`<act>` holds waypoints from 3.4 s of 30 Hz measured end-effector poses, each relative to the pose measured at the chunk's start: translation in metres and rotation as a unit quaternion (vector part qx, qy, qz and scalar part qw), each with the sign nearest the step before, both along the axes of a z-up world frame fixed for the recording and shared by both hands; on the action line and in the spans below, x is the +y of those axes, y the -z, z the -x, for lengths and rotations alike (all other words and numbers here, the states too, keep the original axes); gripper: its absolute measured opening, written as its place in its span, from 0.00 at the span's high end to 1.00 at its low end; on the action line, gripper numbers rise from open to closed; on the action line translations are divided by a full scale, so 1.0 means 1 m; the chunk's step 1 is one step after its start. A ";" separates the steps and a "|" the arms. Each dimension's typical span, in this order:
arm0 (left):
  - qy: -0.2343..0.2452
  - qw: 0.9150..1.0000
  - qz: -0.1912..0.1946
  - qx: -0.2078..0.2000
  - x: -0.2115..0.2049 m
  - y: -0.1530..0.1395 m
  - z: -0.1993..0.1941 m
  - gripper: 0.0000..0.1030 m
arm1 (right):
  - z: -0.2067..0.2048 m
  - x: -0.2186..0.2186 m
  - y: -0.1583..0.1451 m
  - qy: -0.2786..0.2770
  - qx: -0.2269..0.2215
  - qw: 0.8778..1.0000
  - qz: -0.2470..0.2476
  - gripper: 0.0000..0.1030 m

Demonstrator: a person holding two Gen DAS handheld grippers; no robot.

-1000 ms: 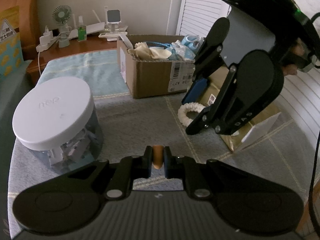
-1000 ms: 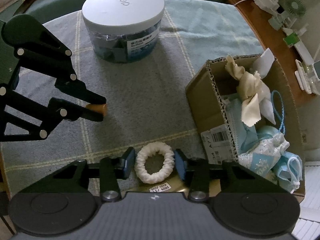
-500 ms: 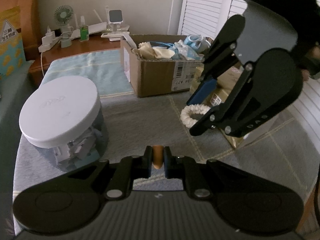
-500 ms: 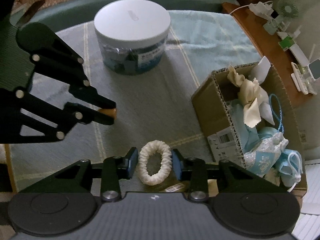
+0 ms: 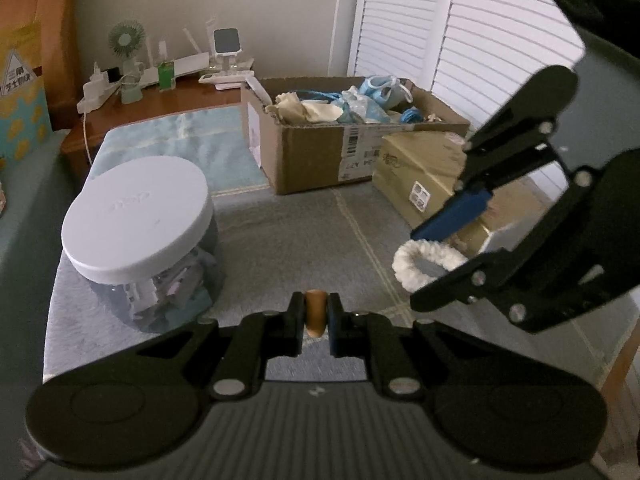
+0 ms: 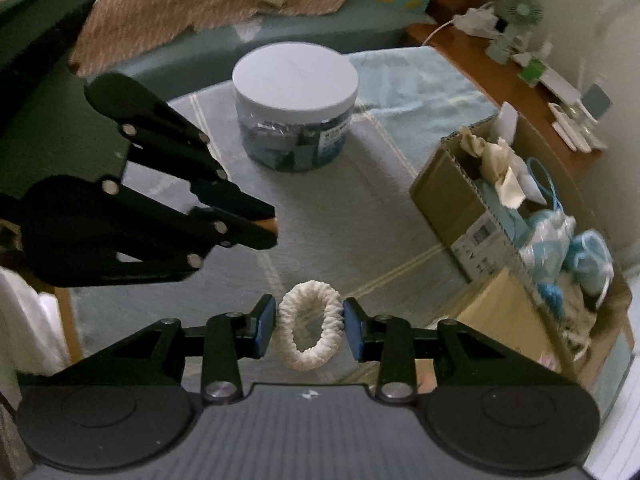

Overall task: Organize soft objects
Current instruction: 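Close the right gripper on the white scrunchie and lift it, then carry the scrunchie into the cardboard box and open the right gripper, then carry the orange earplug into the cardboard box and open the left gripper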

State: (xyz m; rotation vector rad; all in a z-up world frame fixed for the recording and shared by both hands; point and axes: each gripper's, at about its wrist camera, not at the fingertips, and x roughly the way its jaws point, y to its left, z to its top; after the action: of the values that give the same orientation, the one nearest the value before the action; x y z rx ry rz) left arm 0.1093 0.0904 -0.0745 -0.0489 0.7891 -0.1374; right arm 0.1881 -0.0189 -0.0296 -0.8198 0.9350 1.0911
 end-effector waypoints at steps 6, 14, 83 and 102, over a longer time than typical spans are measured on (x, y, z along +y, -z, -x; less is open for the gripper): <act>0.015 1.000 -0.003 -0.004 -0.004 -0.004 0.007 0.91 | 0.020 -0.021 -0.005 0.074 -0.006 0.996 -0.050 0.60; 0.050 0.999 0.006 -0.005 -0.014 -0.013 0.014 0.91 | 0.042 -0.066 -0.005 0.208 -0.006 0.971 -0.120 0.59; 0.046 0.998 0.003 -0.030 -0.047 -0.058 -0.057 0.91 | -0.058 -0.122 -0.031 0.410 -0.123 0.882 -0.198 0.00; 0.032 0.998 -0.029 -0.053 -0.053 -0.071 -0.151 0.90 | 0.009 -0.133 -0.030 0.418 -0.118 0.881 -0.187 0.00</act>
State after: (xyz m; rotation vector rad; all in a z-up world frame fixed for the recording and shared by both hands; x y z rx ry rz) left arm 0.2603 0.0378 -0.0038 0.0375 0.6882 -0.1759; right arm 0.1794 -0.1519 0.0000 -0.1602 0.7166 0.3708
